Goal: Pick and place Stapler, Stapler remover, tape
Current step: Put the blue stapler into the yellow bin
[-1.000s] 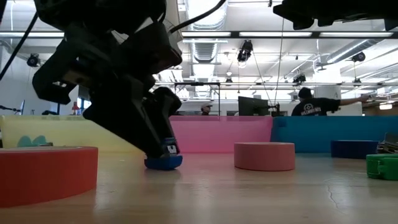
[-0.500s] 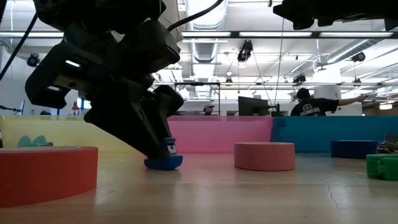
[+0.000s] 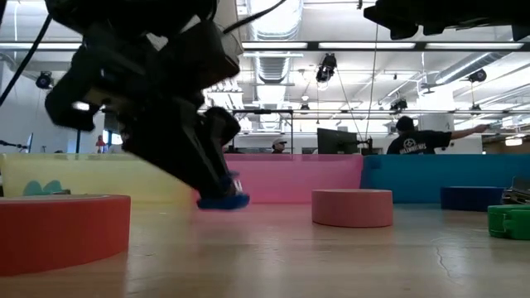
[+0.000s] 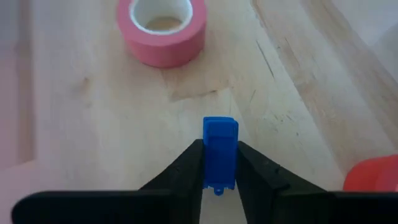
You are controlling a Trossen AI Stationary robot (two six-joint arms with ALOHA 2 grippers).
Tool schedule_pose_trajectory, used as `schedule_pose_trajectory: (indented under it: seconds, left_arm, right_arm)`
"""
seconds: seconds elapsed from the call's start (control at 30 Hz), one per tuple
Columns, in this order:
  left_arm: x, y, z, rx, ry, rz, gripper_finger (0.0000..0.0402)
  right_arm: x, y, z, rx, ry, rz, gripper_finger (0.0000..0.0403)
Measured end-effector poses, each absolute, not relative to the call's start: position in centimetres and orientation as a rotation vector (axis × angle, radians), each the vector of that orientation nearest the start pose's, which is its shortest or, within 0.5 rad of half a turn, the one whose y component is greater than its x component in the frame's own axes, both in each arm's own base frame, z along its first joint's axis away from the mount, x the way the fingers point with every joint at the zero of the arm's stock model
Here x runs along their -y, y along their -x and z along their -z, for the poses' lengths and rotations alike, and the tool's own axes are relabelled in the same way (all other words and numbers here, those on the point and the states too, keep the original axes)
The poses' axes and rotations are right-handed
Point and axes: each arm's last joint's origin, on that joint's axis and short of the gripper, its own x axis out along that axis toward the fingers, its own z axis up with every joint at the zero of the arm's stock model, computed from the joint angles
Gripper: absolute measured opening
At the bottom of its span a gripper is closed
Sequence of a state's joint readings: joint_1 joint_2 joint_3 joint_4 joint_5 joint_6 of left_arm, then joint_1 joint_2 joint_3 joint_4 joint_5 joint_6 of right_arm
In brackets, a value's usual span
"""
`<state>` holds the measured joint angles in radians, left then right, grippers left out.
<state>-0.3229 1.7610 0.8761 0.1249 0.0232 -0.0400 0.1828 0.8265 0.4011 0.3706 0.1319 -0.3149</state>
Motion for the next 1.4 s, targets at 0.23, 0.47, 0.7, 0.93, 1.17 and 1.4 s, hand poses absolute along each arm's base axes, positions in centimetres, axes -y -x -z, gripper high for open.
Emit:
schedule_pose_trajectory:
  seconds: [0.23, 0.47, 0.7, 0.93, 1.17, 1.4]
  left_arm:
    - [10.0, -30.5, -17.8, -0.777, -0.124, 0.205, 0.0061]
    - [7.6, -26.6, -22.3, -0.808, -0.262, -0.124, 0.0085]
    - [4.6, -22.5, -24.6, -0.861, -0.299, -0.374, 0.0079]
    - [0.4, -20.7, -22.4, -0.944, -0.170, -0.569, 0.0081]
    - [-2.4, -20.6, -17.8, -0.977, -0.062, -0.514, 0.0080]
    - [-4.0, -20.3, -15.2, -0.944, 0.004, -0.518, 0.0090]
  right_arm:
    - [-3.0, -18.3, -24.6, -0.046, 0.323, -0.059, 0.0166]
    - [-3.0, -18.3, -24.6, -0.045, 0.323, -0.059, 0.0166]
    - [-3.0, -18.3, -24.6, -0.046, 0.323, -0.059, 0.0166]
    - [-3.0, -18.3, -24.6, -0.046, 0.323, -0.058, 0.0166]
    - [-3.0, -18.3, -24.6, -0.046, 0.323, -0.058, 0.0166]
    - [-3.0, -18.3, -24.6, -0.046, 0.323, -0.058, 0.0166]
